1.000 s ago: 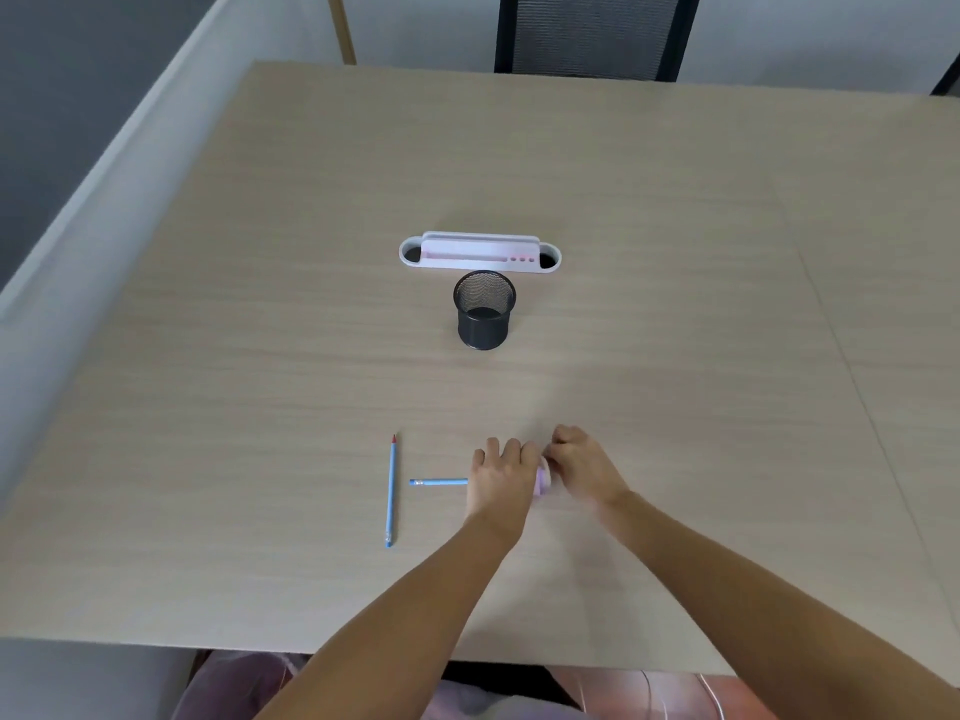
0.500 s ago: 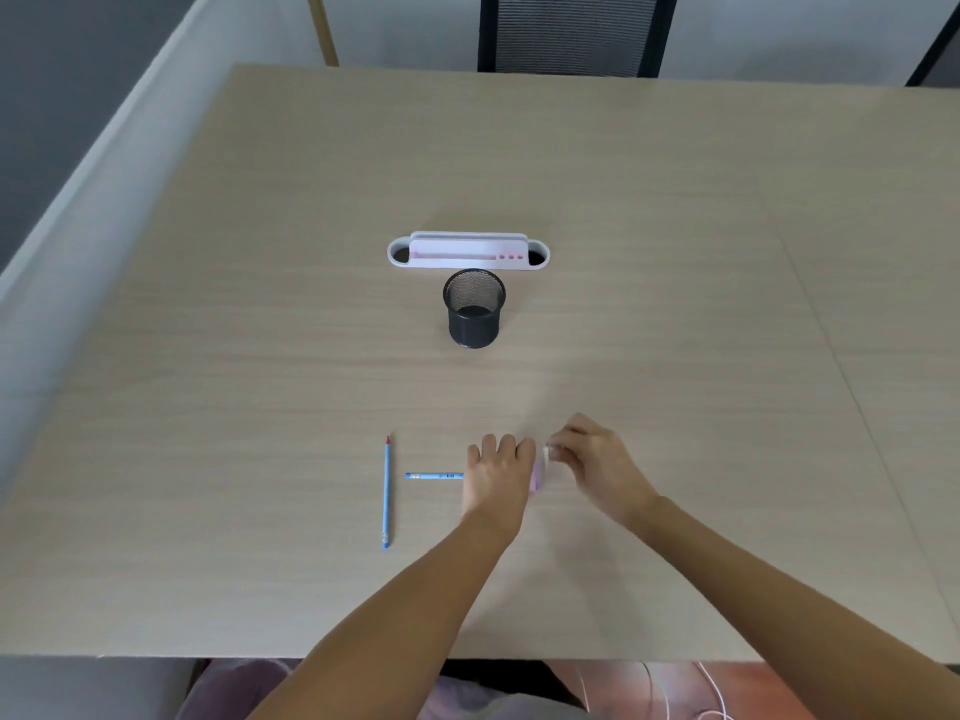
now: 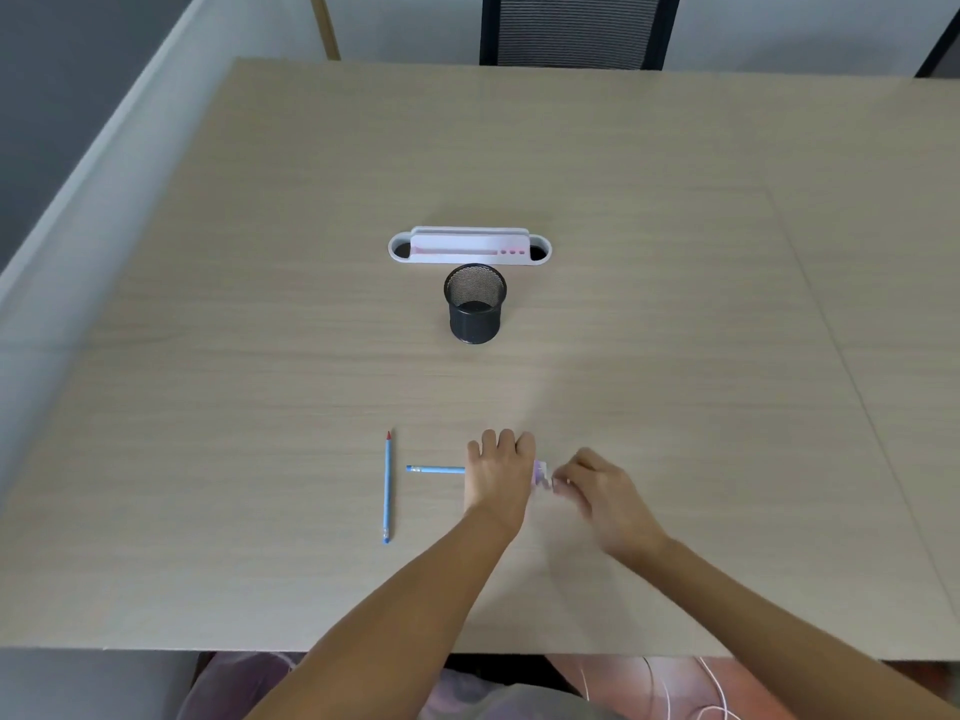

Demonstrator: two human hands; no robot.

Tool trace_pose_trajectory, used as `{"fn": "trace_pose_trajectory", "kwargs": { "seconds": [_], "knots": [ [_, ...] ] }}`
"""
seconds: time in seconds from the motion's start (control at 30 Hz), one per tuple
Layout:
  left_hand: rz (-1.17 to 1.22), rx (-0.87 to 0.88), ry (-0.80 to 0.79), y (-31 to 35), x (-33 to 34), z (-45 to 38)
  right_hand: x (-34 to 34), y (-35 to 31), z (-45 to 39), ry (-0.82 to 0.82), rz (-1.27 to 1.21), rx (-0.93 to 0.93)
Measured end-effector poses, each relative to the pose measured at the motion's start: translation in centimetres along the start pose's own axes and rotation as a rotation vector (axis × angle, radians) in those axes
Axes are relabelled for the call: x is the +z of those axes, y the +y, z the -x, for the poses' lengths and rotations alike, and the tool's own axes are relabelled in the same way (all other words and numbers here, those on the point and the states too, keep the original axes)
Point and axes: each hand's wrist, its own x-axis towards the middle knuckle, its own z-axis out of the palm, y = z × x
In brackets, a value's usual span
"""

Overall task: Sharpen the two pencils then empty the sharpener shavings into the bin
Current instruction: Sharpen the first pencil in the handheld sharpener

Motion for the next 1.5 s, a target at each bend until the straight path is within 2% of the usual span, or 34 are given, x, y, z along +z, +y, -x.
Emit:
{"fn": "trace_pose_trajectory", "kwargs": {
  "seconds": [0.1, 0.2, 0.37, 0.5, 0.63, 0.77, 0.87, 0.93, 1.03, 1.13, 1.2, 1.37, 1.43, 1.5],
  "knots": [
    [-0.007, 0.004, 0.012, 0.0, 0.0, 0.1, -0.8, 0.7, -3.5, 0.102, 0.087, -0.034],
    [-0.017, 0.009, 0.025, 0.0, -0.2, 0.2, 0.6, 1.7, -5.8, 0.121, 0.228, 0.002],
    [-0.016, 0.015, 0.006, 0.1, 0.0, 0.1, 2.8, 2.0, -5.1, 0.011, 0.437, 0.008],
    [-0.052, 0.004, -0.008, 0.3, -0.4, 0.1, 4.6, 2.1, -1.9, -0.031, 0.335, 0.049],
    [-0.064, -0.001, -0.013, 0.4, -0.6, 0.2, 3.7, 1.3, 1.9, -0.018, 0.031, 0.103],
    [-0.041, 0.000, -0.014, 0.3, -0.7, 0.2, 0.4, 0.0, 0.5, 0.048, 0.020, -0.017],
    [-0.019, 0.017, -0.027, 0.3, -0.4, 0.0, -0.6, 0.9, -2.7, 0.169, 0.141, -0.125],
    [-0.026, 0.020, -0.034, 0.2, -0.2, 0.1, -0.5, 1.6, -4.8, 0.193, 0.256, -0.104],
    [-0.004, 0.024, -0.014, 0.1, -0.5, 0.3, 0.5, 1.9, -6.5, 0.081, 0.429, -0.062],
    [-0.019, 0.028, 0.016, 0.1, -0.5, 0.1, 2.6, 2.1, -5.1, -0.013, 0.516, -0.110],
    [-0.045, 0.024, 0.007, 0.1, -0.5, 0.0, 3.7, 2.1, -2.6, -0.029, 0.459, -0.092],
    [-0.053, 0.031, 0.006, 0.1, -0.5, -0.1, 3.1, 1.3, 2.0, 0.019, 0.071, 0.010],
    [-0.045, 0.046, 0.002, 0.0, -0.4, -0.1, 1.2, 0.6, 1.3, 0.036, 0.072, -0.064],
    [-0.056, 0.057, -0.013, 0.0, -0.2, 0.0, 0.1, 0.7, -0.8, 0.142, 0.135, -0.137]
  ]
}}
